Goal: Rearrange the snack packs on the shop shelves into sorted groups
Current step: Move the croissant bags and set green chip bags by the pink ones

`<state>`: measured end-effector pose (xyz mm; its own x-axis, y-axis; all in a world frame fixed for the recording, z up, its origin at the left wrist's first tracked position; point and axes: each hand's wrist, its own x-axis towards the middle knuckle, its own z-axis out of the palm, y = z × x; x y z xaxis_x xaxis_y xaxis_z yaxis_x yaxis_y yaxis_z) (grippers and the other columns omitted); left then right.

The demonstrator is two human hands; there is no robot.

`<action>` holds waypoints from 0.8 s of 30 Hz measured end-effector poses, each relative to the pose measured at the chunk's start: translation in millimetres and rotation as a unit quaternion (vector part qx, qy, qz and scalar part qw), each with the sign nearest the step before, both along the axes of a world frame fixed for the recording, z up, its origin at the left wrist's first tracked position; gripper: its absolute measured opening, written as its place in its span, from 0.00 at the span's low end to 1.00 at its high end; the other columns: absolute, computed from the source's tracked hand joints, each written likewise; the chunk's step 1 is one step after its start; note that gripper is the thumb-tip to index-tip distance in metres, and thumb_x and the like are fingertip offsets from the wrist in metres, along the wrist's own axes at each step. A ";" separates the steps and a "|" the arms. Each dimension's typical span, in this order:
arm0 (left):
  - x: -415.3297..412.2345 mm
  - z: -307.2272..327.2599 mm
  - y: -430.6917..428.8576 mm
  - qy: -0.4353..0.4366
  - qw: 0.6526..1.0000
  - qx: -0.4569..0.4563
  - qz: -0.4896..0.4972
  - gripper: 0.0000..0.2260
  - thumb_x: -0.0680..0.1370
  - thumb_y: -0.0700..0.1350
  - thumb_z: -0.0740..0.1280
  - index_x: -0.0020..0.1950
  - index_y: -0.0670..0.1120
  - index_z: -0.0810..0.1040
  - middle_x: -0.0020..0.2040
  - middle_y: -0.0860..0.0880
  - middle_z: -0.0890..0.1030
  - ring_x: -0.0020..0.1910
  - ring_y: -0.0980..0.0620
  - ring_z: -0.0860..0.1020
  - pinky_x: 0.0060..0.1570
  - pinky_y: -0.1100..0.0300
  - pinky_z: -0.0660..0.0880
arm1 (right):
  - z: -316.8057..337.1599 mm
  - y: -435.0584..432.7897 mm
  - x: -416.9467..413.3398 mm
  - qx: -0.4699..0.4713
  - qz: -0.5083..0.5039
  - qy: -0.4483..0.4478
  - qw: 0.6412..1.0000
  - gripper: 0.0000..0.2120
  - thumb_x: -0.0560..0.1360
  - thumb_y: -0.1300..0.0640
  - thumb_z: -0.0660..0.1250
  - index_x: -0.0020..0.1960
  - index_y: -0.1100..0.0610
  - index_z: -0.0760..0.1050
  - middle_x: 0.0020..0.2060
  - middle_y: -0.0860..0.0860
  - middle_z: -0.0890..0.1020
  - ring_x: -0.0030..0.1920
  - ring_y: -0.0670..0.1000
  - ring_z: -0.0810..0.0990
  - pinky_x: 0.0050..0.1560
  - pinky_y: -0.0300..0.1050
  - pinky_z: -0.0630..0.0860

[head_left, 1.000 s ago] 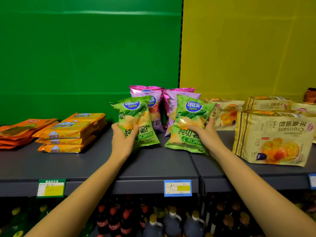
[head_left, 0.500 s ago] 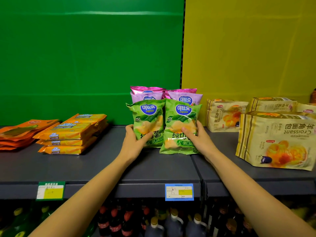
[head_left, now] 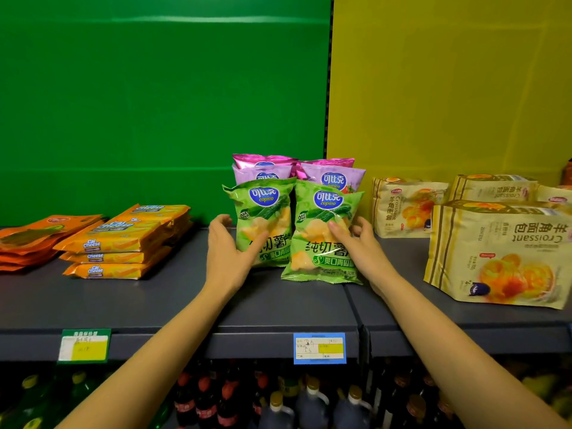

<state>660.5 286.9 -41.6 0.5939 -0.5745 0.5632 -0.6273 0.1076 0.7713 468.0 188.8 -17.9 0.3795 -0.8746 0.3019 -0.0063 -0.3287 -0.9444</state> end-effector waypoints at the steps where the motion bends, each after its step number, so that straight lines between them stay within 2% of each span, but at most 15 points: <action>1: -1.1 2.4 3.1 -0.015 0.999 -0.019 0.024 0.40 0.64 0.65 0.65 0.66 0.40 0.62 0.63 0.43 0.69 0.63 0.46 0.69 0.63 0.56 0.66 | 2.5 1.0 -2.5 -0.005 -0.003 0.000 1.000 0.34 0.75 0.50 0.65 0.74 0.58 0.53 0.67 0.52 0.69 0.59 0.45 0.69 0.57 0.38 0.67; 4: -4.5 13.2 15.5 -0.091 0.988 -0.100 0.075 0.32 0.69 0.60 0.63 0.64 0.38 0.66 0.60 0.40 0.71 0.60 0.44 0.70 0.62 0.53 0.66 | 10.7 5.8 -15.9 -0.043 -0.021 0.022 0.999 0.33 0.75 0.49 0.63 0.74 0.58 0.54 0.71 0.54 0.66 0.62 0.46 0.69 0.62 0.40 0.68; 6: -12.1 23.3 20.7 -0.139 0.977 -0.147 0.074 0.24 0.72 0.53 0.63 0.61 0.38 0.69 0.57 0.41 0.73 0.57 0.44 0.71 0.59 0.52 0.68 | 16.3 9.0 -30.5 -0.090 -0.039 0.048 0.994 0.30 0.76 0.51 0.64 0.73 0.57 0.57 0.70 0.52 0.67 0.64 0.47 0.69 0.56 0.33 0.68; 8: -27.4 36.6 21.7 -0.149 0.973 -0.173 0.038 0.17 0.73 0.49 0.64 0.57 0.40 0.70 0.53 0.45 0.74 0.53 0.46 0.73 0.55 0.57 0.68 | 23.2 12.1 -48.6 -0.149 -0.054 0.061 0.986 0.25 0.76 0.54 0.64 0.70 0.56 0.63 0.67 0.51 0.70 0.61 0.45 0.70 0.48 0.24 0.66; 10: -50.6 50.9 17.6 -0.152 0.970 -0.188 -0.012 0.10 0.73 0.45 0.64 0.53 0.47 0.70 0.49 0.47 0.75 0.48 0.49 0.74 0.50 0.62 0.69 | 32.1 15.2 -71.1 -0.202 -0.065 0.051 0.976 0.19 0.76 0.58 0.65 0.66 0.56 0.68 0.64 0.51 0.74 0.59 0.43 0.72 0.49 0.20 0.68; 12: -78.0 62.7 10.5 -0.166 0.967 -0.182 -0.062 0.07 0.73 0.45 0.64 0.48 0.54 0.68 0.43 0.50 0.75 0.44 0.51 0.74 0.47 0.63 0.70 | 42.9 17.3 -97.4 -0.247 -0.073 0.027 0.966 0.14 0.76 0.62 0.64 0.60 0.55 0.73 0.59 0.51 0.77 0.57 0.42 0.74 0.52 0.22 0.69; 14: -105.6 69.0 -0.6 -0.175 0.967 -0.153 -0.108 0.05 0.72 0.48 0.63 0.47 0.54 0.69 0.43 0.51 0.76 0.42 0.52 0.75 0.46 0.61 0.71 | 54.0 14.4 -127.3 -0.286 -0.088 0.016 0.954 0.11 0.76 0.63 0.64 0.56 0.52 0.74 0.54 0.48 0.78 0.54 0.38 0.75 0.52 0.25 0.70; 18: -160.6 71.3 -33.5 -0.234 0.955 -0.082 -0.163 0.16 0.70 0.56 0.62 0.52 0.48 0.72 0.48 0.52 0.77 0.47 0.55 0.74 0.48 0.65 0.69 | 73.2 -14.4 -197.3 -0.325 -0.145 0.036 0.934 0.10 0.76 0.62 0.64 0.55 0.51 0.74 0.53 0.49 0.77 0.55 0.41 0.75 0.54 0.26 0.70; 20: -188.3 72.7 -52.0 -0.245 0.950 -0.056 -0.184 0.22 0.69 0.60 0.62 0.55 0.47 0.72 0.51 0.52 0.76 0.49 0.56 0.74 0.49 0.68 0.69 | 78.7 -39.2 -234.7 -0.326 -0.182 0.054 0.926 0.10 0.75 0.61 0.64 0.54 0.51 0.74 0.53 0.50 0.77 0.55 0.45 0.76 0.57 0.32 0.72; 22: -212.4 71.0 -72.8 -0.215 0.955 -0.038 -0.200 0.27 0.66 0.62 0.66 0.58 0.47 0.70 0.53 0.54 0.74 0.50 0.59 0.72 0.48 0.76 0.67 | 79.8 -67.9 -274.4 -0.312 -0.215 0.068 0.923 0.10 0.74 0.60 0.65 0.54 0.50 0.74 0.54 0.53 0.79 0.57 0.51 0.77 0.60 0.46 0.73; 24: -229.1 67.2 -93.6 -0.142 0.966 -0.015 -0.217 0.34 0.62 0.63 0.71 0.61 0.48 0.68 0.56 0.55 0.74 0.52 0.60 0.73 0.51 0.73 0.68 | 78.7 -94.2 -312.9 -0.291 -0.250 0.088 0.919 0.11 0.74 0.59 0.66 0.55 0.51 0.75 0.56 0.55 0.79 0.58 0.54 0.77 0.62 0.51 0.73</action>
